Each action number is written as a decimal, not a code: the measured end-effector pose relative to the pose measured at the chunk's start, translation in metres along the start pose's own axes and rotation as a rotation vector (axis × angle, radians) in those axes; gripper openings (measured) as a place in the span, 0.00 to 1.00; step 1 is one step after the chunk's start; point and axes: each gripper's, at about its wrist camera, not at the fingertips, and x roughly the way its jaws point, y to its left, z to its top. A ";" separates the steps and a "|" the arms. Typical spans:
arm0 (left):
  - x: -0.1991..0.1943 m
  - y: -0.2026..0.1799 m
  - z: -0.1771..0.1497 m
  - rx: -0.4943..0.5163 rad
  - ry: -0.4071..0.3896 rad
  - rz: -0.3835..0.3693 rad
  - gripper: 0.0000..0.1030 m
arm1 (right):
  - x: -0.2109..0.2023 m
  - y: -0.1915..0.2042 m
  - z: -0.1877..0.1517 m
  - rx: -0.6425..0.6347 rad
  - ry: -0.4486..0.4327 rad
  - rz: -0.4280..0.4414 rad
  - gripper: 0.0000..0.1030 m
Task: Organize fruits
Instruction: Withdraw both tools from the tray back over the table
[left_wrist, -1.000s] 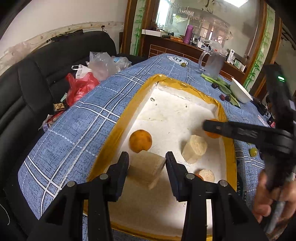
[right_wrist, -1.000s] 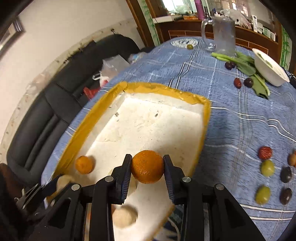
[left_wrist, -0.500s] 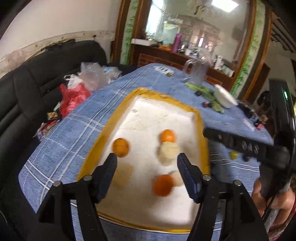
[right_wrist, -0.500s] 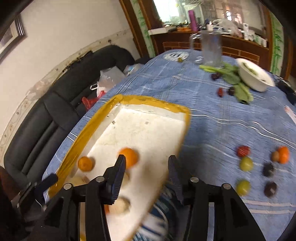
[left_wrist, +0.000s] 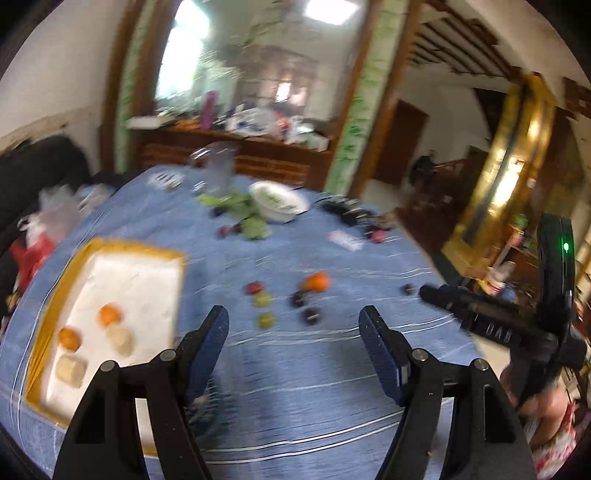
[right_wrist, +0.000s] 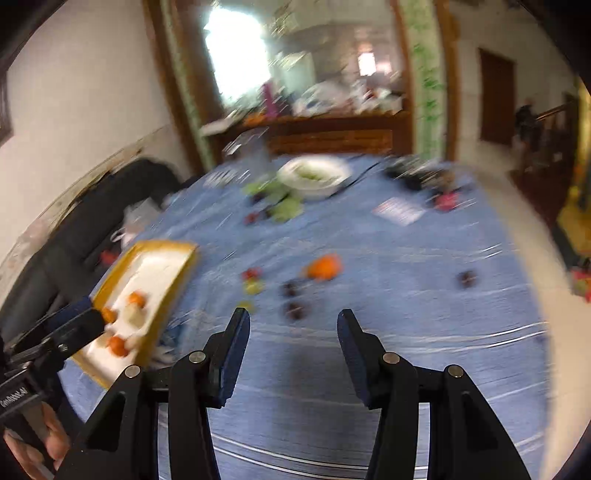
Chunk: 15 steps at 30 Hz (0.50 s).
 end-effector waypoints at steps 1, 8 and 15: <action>-0.005 -0.013 0.008 0.018 -0.013 -0.015 0.71 | -0.016 -0.013 0.009 0.001 -0.027 -0.033 0.52; -0.030 -0.066 0.037 0.126 -0.139 0.012 0.89 | -0.120 -0.087 0.076 0.051 -0.213 -0.143 0.86; -0.005 -0.024 0.013 -0.012 -0.049 0.066 0.90 | -0.061 -0.120 0.042 0.214 -0.173 -0.001 0.86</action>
